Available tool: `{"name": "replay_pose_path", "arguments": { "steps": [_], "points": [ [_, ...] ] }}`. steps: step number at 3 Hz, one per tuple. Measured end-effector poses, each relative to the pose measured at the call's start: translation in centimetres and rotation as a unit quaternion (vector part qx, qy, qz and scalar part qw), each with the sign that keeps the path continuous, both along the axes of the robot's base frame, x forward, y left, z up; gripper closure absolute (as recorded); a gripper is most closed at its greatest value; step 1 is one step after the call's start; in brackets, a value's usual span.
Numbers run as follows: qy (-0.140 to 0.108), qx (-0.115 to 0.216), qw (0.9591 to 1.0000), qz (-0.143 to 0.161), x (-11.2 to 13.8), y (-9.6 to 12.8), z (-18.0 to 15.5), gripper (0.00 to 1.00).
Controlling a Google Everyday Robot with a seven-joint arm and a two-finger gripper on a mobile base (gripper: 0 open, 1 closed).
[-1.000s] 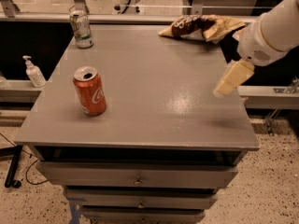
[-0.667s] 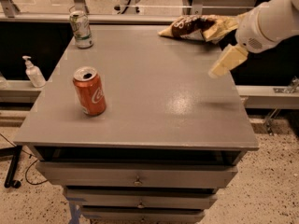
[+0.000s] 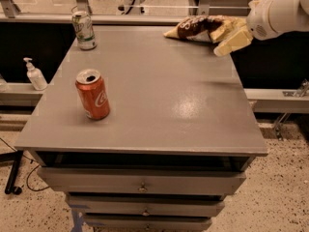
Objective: Pick brown chip bag
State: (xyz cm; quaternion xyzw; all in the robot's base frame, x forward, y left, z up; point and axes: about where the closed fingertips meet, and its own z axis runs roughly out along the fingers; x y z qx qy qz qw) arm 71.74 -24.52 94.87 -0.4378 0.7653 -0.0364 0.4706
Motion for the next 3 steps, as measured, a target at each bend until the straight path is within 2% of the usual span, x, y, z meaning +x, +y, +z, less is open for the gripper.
{"name": "replay_pose_path", "arguments": {
  "steps": [1, 2, 3],
  "points": [
    [-0.024, 0.052, 0.9984, -0.002, 3.8, -1.5, -0.2, 0.0],
    [-0.038, 0.077, 0.9962, 0.005, 6.8, -1.8, -0.8, 0.0],
    [-0.034, 0.085, 0.9957, 0.015, 8.9, -1.1, -2.1, 0.0]
  ]
}}
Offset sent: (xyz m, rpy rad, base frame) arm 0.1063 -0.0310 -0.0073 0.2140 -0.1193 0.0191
